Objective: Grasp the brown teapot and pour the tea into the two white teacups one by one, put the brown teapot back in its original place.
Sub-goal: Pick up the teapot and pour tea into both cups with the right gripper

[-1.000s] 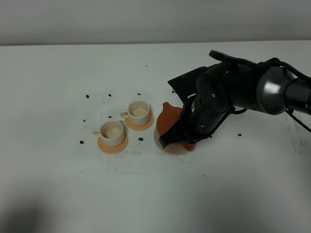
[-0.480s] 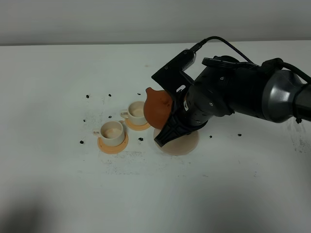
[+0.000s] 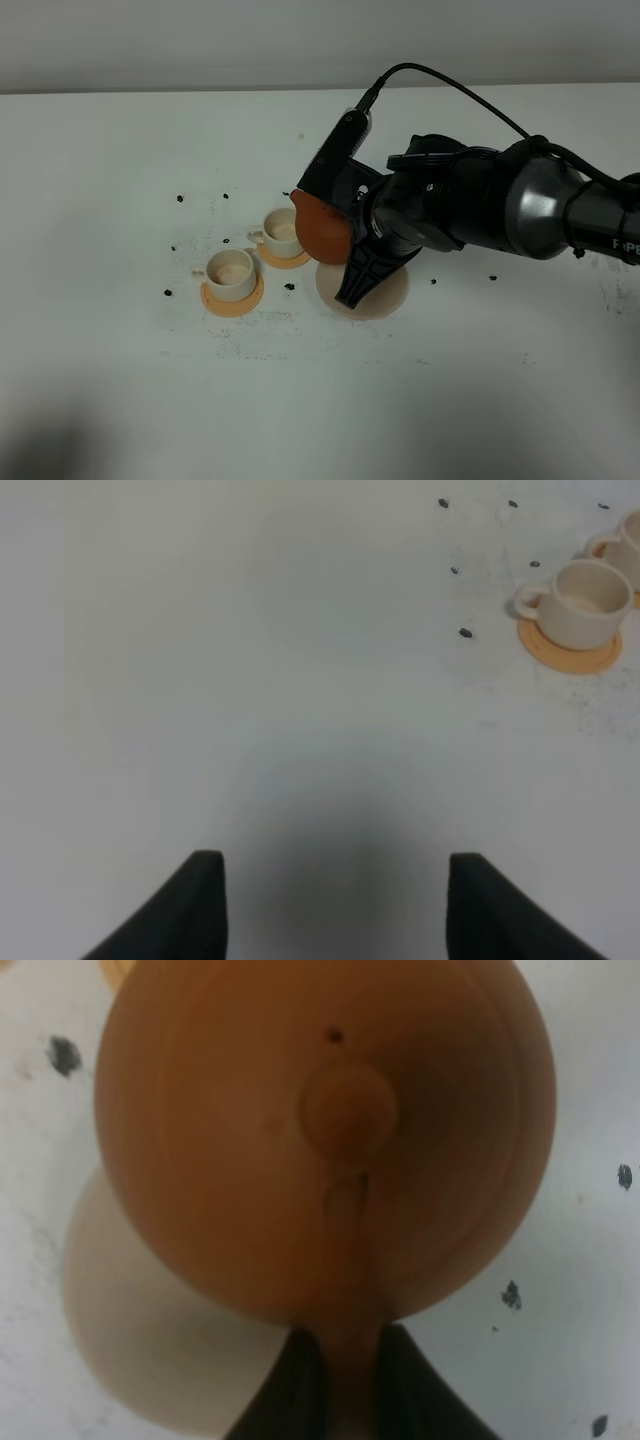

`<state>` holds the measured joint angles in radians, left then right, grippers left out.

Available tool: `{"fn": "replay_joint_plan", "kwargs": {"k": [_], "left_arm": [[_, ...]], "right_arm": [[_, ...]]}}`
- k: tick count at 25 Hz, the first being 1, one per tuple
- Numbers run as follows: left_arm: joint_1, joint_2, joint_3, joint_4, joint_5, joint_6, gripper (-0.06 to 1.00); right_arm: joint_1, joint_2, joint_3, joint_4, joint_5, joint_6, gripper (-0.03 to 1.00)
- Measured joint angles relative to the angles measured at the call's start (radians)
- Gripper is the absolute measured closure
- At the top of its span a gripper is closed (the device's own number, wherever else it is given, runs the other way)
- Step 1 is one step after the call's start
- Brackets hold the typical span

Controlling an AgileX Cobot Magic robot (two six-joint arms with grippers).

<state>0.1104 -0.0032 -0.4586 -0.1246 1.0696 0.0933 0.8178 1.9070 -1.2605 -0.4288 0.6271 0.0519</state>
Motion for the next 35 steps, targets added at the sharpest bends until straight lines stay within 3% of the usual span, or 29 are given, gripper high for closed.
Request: {"fn": "replay_joint_plan", "kwargs": {"k": [8, 20, 35], "left_arm": [[0.0, 0.0, 0.0, 0.0, 0.0, 0.0, 0.43], [0.0, 0.0, 0.0, 0.0, 0.0, 0.0, 0.43], [0.0, 0.0, 0.0, 0.0, 0.0, 0.0, 0.43]], "right_arm": [[0.0, 0.019, -0.002, -0.147, -0.009, -0.007, 0.85], [0.0, 0.051, -0.003, -0.263, -0.027, -0.086, 0.85], [0.0, 0.074, -0.022, -0.472, -0.015, -0.093, 0.85]]}}
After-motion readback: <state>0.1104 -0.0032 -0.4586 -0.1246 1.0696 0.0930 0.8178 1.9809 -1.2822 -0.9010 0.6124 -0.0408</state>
